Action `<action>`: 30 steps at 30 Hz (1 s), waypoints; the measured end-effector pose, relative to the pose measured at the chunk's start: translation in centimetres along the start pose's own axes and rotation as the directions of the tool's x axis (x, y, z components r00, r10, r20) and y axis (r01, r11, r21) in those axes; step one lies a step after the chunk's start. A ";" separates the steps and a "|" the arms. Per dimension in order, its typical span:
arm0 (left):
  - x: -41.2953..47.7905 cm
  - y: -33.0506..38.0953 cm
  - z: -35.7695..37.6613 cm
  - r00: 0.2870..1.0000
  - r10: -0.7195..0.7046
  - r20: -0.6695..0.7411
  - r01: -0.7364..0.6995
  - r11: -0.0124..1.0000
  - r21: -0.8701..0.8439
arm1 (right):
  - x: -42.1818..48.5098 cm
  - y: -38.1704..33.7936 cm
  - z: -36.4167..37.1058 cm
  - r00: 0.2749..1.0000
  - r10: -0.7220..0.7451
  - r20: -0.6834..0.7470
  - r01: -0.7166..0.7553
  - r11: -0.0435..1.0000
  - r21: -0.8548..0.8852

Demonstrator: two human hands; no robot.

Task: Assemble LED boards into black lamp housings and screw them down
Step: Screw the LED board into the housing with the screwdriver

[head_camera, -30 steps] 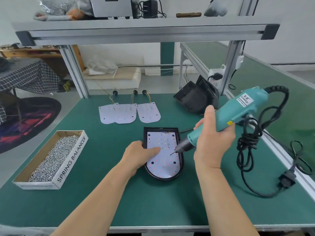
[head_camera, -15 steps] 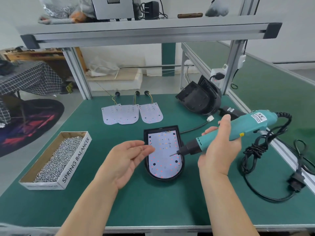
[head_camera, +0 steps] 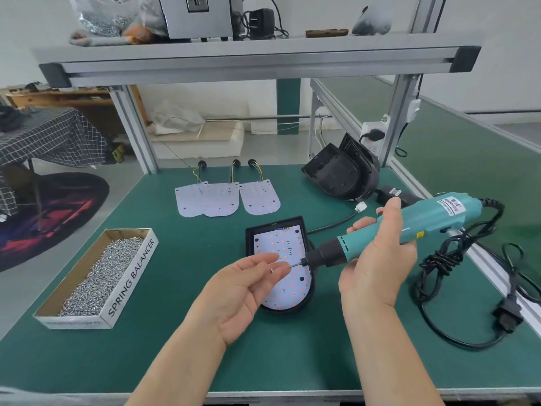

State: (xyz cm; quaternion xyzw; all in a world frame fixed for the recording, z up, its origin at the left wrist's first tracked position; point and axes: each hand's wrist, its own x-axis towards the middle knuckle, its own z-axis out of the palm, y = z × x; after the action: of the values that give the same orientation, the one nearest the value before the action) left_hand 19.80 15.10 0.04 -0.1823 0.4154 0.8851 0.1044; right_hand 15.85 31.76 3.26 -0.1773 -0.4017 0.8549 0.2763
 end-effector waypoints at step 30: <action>-1.2 -1.1 2.4 0.977 -0.157 -0.142 0.131 0.976 -0.172 | -0.9 0.5 0.9 0.992 -0.112 0.057 0.113 0.994 -0.010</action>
State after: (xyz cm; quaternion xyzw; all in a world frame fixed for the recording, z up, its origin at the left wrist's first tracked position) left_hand 20.72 17.58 1.20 -0.2880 0.3346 0.8891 0.1208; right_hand 15.94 30.43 3.49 -0.1322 -0.4243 0.8400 0.3113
